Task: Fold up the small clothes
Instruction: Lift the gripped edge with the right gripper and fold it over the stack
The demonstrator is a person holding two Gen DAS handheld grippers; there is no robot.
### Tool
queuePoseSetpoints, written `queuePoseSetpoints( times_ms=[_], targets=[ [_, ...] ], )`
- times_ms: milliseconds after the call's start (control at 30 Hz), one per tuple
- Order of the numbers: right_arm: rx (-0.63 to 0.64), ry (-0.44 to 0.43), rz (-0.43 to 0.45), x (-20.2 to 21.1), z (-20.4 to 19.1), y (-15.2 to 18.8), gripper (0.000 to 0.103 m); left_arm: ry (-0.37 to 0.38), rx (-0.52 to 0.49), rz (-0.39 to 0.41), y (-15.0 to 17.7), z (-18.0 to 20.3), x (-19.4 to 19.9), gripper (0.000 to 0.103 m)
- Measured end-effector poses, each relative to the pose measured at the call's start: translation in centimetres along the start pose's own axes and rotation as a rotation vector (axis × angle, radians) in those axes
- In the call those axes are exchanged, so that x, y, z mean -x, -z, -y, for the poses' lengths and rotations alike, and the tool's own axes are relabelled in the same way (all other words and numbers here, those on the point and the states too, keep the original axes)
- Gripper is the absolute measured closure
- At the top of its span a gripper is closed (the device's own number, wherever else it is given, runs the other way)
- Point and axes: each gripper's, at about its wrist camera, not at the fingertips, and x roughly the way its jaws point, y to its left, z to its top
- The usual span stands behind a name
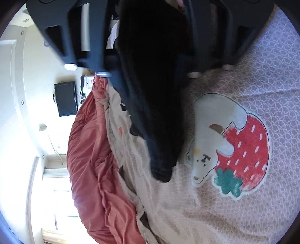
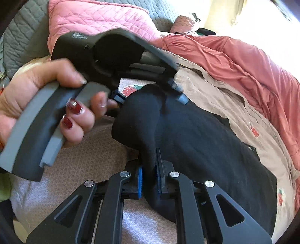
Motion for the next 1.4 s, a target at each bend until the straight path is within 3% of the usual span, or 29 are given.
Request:
queuePoseSetpoints(
  times_ms=[167,433,633,833,1067,1100,1167,1233,1333,1400],
  targets=[
    [-0.025,-0.010,0.011,0.9,1.0,-0.2,0.094,-0.014,-0.048,0.013,0.4,1.7,0.5,0.089],
    [-0.140,-0.011,0.108,5.8,5.4,0.3,0.094,-0.071,-0.163,0.022,2.5,9.0,-0.2,0.091],
    [-0.320,0.002,0.166,9.5,11.1,2.9,0.094,-0.141,-0.250,-0.024,5.0,15.6,-4.3,0.090],
    [-0.456,0.042,0.173,12.1,15.8,6.5,0.094,-0.215,-0.332,-0.108,8.1,20.3,-11.1,0.090],
    [-0.717,0.044,0.114,13.2,20.9,11.3,0.094,-0.318,-0.411,-0.212,11.1,22.7,-19.1,0.088],
    [-0.759,0.033,0.103,13.2,21.4,12.1,0.094,-0.315,-0.410,-0.228,11.4,22.7,-19.7,0.085],
    [-0.861,-0.003,0.070,13.0,22.3,14.0,0.094,-0.298,-0.388,-0.267,12.0,22.4,-21.3,0.069],
    [-0.985,-0.042,0.022,12.2,23.3,16.2,0.093,-0.320,-0.376,-0.288,12.4,22.2,-22.2,0.068],
    [-1.178,-0.136,-0.021,11.2,24.5,19.5,0.090,-0.294,-0.404,-0.241,12.6,22.9,-20.7,0.065],
    [-1.244,-0.169,-0.027,11.0,24.9,20.6,0.088,-0.316,-0.451,-0.191,12.6,23.2,-18.7,0.065]
  ],
)
